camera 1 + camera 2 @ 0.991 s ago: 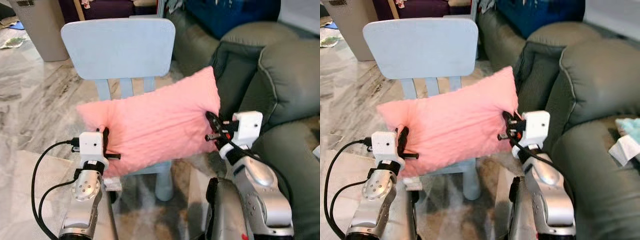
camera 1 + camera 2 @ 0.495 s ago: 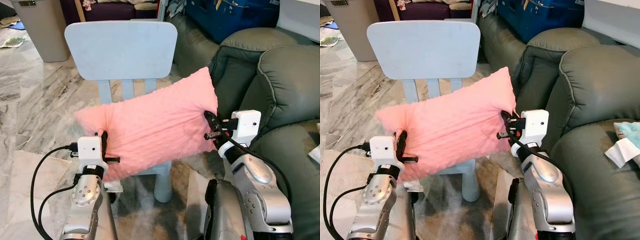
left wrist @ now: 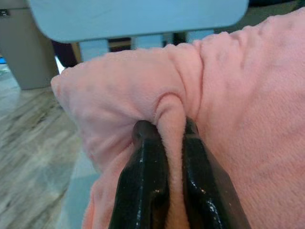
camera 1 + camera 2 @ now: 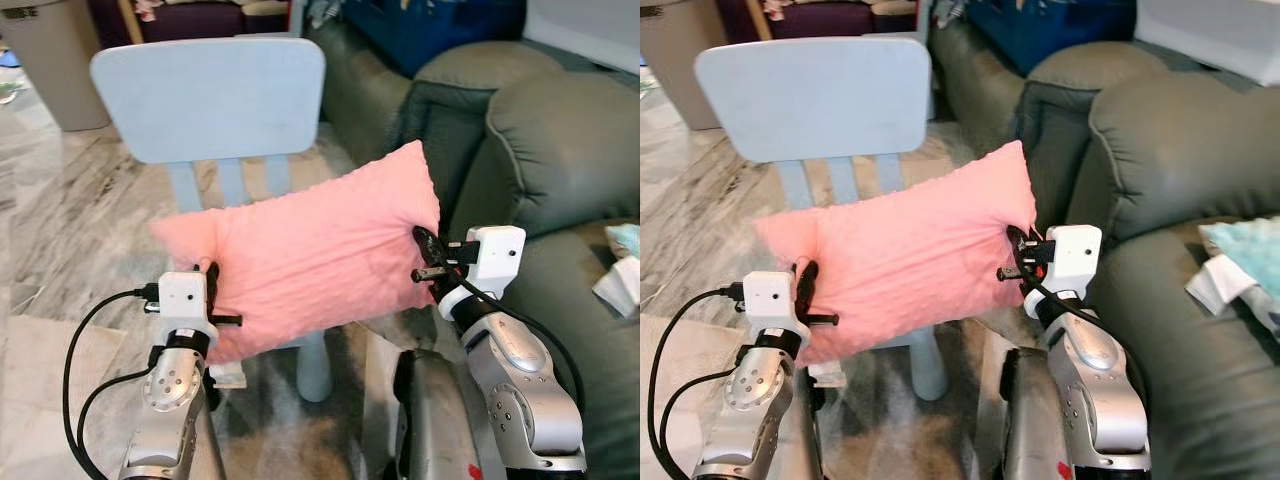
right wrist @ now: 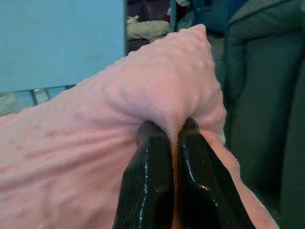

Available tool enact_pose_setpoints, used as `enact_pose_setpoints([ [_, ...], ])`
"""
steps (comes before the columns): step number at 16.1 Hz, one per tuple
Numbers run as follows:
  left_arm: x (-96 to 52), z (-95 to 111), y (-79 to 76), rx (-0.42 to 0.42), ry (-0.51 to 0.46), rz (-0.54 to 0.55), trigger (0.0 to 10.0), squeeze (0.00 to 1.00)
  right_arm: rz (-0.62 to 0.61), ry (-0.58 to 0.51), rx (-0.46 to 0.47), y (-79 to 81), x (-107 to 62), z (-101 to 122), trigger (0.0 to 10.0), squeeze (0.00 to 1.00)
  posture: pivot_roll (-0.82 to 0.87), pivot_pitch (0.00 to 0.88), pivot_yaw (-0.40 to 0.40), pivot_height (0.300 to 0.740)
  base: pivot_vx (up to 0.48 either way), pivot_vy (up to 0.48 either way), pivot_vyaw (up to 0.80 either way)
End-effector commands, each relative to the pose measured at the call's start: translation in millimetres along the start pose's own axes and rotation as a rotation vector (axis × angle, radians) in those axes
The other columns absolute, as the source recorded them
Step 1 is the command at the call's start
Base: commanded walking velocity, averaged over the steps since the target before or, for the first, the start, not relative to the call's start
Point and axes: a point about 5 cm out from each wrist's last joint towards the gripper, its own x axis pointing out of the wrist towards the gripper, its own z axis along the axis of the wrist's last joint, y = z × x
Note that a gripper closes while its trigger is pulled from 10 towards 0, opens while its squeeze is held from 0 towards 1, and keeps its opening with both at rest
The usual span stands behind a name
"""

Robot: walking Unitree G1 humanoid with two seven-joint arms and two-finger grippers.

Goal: Move the pillow to the sofa

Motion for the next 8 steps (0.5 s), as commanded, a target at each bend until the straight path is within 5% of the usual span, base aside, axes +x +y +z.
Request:
enact_pose_setpoints([
  [1,1.5,1.4,6.5,0.014,0.002,0.013,10.0,0.0,-0.042,-0.04,-0.006,-7.1,-1.8,8.5,10.0,0.0,-0.13,0.043,0.003,0.412,0.0,0.0,-0.54],
  [8,2.9,1.3,4.8,0.014,0.006,-0.004,10.0,0.0,-0.042,-0.05,-0.009,-4.8,-0.4,9.2,10.0,0.0,-0.13,0.04,0.011,0.428,0.0,0.0,-0.49],
])
